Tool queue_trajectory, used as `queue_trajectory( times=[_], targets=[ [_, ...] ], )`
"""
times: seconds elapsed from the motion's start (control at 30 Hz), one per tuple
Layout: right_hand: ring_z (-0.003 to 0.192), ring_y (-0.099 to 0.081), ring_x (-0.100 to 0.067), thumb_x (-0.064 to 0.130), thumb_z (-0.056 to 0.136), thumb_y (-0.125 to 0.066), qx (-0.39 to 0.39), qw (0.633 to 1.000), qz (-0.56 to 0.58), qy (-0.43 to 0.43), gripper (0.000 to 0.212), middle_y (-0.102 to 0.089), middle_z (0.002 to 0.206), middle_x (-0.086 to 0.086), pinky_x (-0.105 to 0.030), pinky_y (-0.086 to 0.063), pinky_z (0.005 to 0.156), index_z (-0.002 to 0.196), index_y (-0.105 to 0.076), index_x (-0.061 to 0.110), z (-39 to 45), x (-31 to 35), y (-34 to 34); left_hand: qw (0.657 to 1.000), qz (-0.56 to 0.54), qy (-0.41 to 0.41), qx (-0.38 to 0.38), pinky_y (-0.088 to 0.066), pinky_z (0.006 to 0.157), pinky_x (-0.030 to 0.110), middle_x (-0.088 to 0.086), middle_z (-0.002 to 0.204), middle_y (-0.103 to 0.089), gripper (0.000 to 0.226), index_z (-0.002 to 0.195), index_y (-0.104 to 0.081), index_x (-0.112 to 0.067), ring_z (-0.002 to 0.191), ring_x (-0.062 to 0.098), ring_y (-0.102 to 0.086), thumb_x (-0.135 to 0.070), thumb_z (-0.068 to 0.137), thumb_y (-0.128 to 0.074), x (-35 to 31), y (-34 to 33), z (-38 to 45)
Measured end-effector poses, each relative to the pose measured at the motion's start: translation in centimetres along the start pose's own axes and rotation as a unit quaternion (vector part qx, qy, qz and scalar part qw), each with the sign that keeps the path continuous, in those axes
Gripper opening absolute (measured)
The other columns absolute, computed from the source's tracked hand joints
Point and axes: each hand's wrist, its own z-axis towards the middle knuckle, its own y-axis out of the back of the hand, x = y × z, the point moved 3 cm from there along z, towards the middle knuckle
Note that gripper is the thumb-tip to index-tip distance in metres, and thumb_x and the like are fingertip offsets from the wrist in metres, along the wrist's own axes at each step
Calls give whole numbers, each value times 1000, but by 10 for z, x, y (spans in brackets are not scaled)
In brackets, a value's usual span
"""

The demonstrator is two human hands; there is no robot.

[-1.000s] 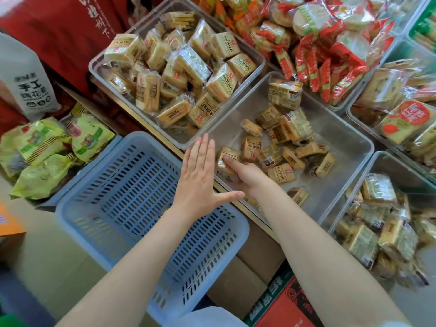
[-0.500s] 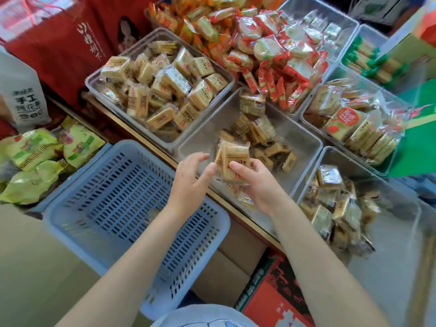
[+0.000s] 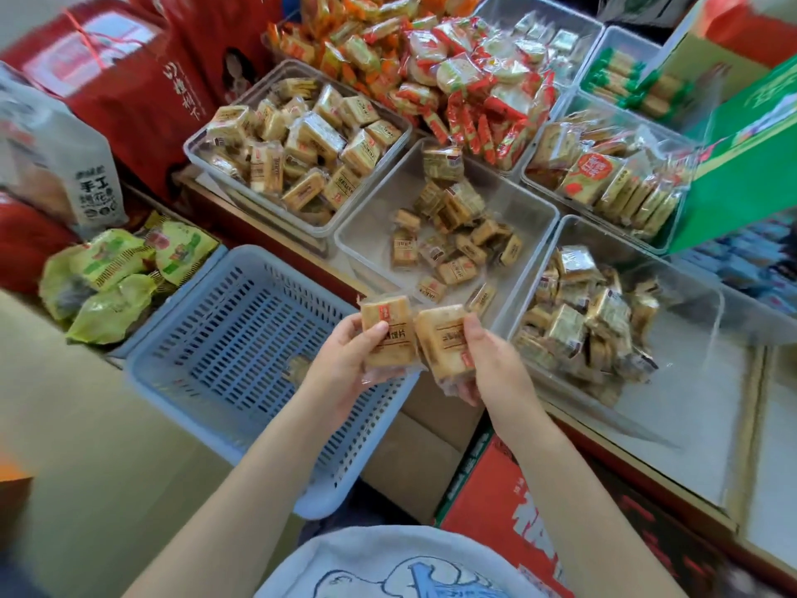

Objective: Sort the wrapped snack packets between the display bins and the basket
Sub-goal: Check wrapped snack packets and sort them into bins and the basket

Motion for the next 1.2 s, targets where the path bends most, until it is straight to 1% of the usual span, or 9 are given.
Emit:
queue_trajectory(
  times=[0.17, 0.23, 0.4, 0.53, 0.6, 0.67, 0.83, 1.0, 1.2],
  targets=[
    [40, -29, -13, 45, 108, -39, -10, 999, 42, -26, 46, -44, 57, -2, -24, -18, 39, 76, -54, 15, -16, -7, -5, 1000, -14, 4, 12, -64, 79, 44, 18, 118, -73, 36, 136, -49, -5, 103, 35, -73, -15, 102, -56, 1, 14, -20],
    [39, -28, -11, 45, 108, -39, -14, 999, 33, -24, 46, -44, 55, 1, -24, -18, 39, 75, -53, 16, -25, -5, -10, 1000, -11, 3, 21, -63, 81, 46, 18, 120, -72, 37, 137, -49, -5, 105, 35, -73, -15, 102, -56, 2, 18, -27],
    [43, -38, -9, 46, 103, -45, 18, 999, -11, 25, 37, -59, 63, 4, -23, -28, 39, 102, -58, 11, -39, -2, -21, 998, 19, -4, 62, -59, 91, 51, 17, 124, -71, 53, 139, -47, -6, 111, 34, -71, -28, 95, -69, 5, 22, -36],
    [67, -65, -13, 39, 102, -55, 72, 991, -99, 56, 21, -72, 88, 5, -30, -53, 60, 112, -59, 22, -50, 1, -37, 994, 57, -21, 90, -60, 93, 51, 15, 125, -71, 65, 136, -50, -11, 112, 33, -71, -34, 82, -78, 5, 18, -40],
    [80, -69, -10, 51, 96, -55, 74, 987, -133, 49, 32, -72, 95, 1, -30, -58, 74, 111, -62, 23, -54, 1, -44, 994, 66, -41, 81, -59, 94, 52, 12, 123, -72, 63, 134, -53, -14, 111, 31, -71, -32, 80, -81, 2, 21, -43],
    [83, -67, -12, 61, 89, -50, 35, 991, -118, 52, 46, -72, 98, 0, -34, -57, 80, 110, -61, 21, -56, 2, -45, 991, 80, -58, 85, -59, 94, 51, 10, 121, -73, 63, 133, -55, -16, 111, 29, -72, -31, 78, -81, -1, 24, -44],
    [80, -70, -8, 31, 102, -58, -13, 989, -96, 108, 11, -72, 88, 7, -34, -58, 77, 106, -62, 21, -60, 13, -38, 981, 128, -84, 115, -59, 93, 47, 6, 118, -74, 65, 130, -54, -19, 111, 25, -71, -23, 73, -84, -10, 26, -49],
    [81, -73, -20, 16, 99, -65, 2, 992, -83, 101, 7, -73, 83, 0, -37, -63, 76, 99, -66, 10, -62, 15, -37, 973, 163, -90, 137, -59, 91, 43, 4, 118, -74, 67, 129, -54, -20, 111, 23, -71, -23, 71, -88, -16, 35, -52],
    [84, -68, -15, 13, 100, -62, -59, 978, -138, 146, 8, -70, 86, -1, -27, -60, 75, 93, -65, 15, -66, 13, -44, 971, 179, -73, 143, -60, 88, 38, -2, 114, -76, 65, 130, -54, -24, 108, 18, -72, -28, 74, -86, -14, 39, -54]
  ],
)
